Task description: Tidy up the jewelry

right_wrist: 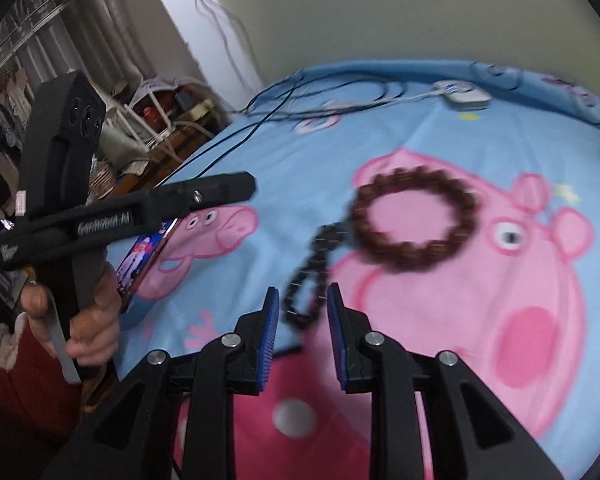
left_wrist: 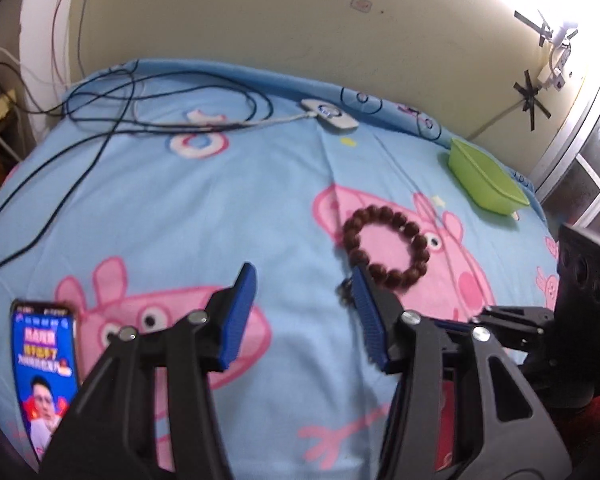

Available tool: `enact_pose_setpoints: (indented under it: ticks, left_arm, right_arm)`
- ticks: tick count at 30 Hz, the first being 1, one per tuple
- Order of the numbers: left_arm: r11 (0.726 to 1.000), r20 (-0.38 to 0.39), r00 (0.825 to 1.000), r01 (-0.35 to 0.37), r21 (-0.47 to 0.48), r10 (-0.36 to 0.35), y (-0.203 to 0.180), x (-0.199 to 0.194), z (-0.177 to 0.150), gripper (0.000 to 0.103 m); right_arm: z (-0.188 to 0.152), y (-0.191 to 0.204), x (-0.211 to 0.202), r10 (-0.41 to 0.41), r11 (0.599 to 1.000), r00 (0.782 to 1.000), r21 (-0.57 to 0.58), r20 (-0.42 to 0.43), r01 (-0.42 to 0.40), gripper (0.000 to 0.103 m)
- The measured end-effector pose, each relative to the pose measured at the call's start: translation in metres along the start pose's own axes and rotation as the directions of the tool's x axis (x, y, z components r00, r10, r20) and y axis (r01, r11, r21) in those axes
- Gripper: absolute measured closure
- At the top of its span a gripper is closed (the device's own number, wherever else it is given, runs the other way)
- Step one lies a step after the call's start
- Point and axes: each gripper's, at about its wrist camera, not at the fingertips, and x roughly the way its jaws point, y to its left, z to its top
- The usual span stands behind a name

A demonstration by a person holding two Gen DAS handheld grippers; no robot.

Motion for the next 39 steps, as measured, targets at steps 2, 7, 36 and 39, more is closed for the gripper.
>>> enact_pose_setpoints:
  ticks: [2, 7, 36, 39]
  left_arm:
    - [1.0, -0.002, 1.0, 0.004, -0.015, -0.004, 0.005, -0.002, -0.005, 0.055]
    - [0.998, -0.014, 0.999, 0.039, -0.052, -0.04, 0.012, -0.004, -0.01, 0.055]
    - [0.879, -0.309, 0.922, 0.335, 0.339, -0.232, -0.179, 0.058, -0.056, 0.079]
    - [0.875, -0.316, 0.919, 0.342, 0.341, -0.236, -0.183, 0.059, -0.062, 0.084]
  right_arm:
    - [0.005, 0.01, 0.013, -0.01, 1.0, 1.0, -0.005, -0.015, 0.01, 0.099]
    - [0.003, 0.017, 0.025, -0.079, 0.995, 0.996, -0.064, -0.046, 0.076, 0.103]
    - [-0.096, -0.09, -0.128, -0.377, 0.916, 0.917, 0.2, 0.131, 0.348, 0.085]
    - [-0.096, -0.084, -0.115, -0.427, 0.902, 0.899, 0.112, 0.093, 0.417, 0.086]
